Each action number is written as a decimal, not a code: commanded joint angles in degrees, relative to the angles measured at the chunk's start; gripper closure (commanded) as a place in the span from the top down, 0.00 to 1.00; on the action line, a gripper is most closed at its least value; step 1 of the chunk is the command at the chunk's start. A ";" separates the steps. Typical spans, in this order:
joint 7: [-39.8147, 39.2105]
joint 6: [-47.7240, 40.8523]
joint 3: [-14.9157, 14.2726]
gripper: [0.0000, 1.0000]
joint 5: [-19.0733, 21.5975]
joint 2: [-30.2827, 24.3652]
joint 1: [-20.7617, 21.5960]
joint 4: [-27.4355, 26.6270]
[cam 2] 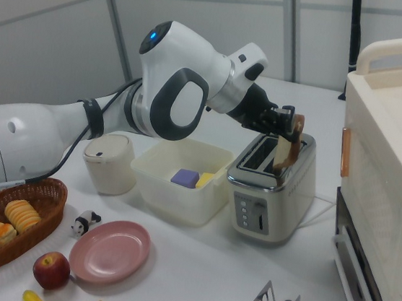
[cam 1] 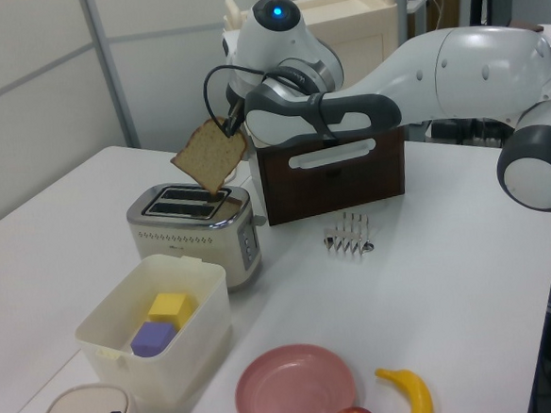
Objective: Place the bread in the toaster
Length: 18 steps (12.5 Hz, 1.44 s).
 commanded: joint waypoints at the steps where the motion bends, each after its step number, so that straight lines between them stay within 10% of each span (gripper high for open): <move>1: 1.75 1.60 0.52 0.00 -1.55 -1.30 0.89 -2.85; 13: 4.83 1.51 2.45 0.00 -5.50 -1.30 3.26 -5.22; 18: 7.81 1.16 2.54 0.61 -4.27 -1.74 3.08 -4.88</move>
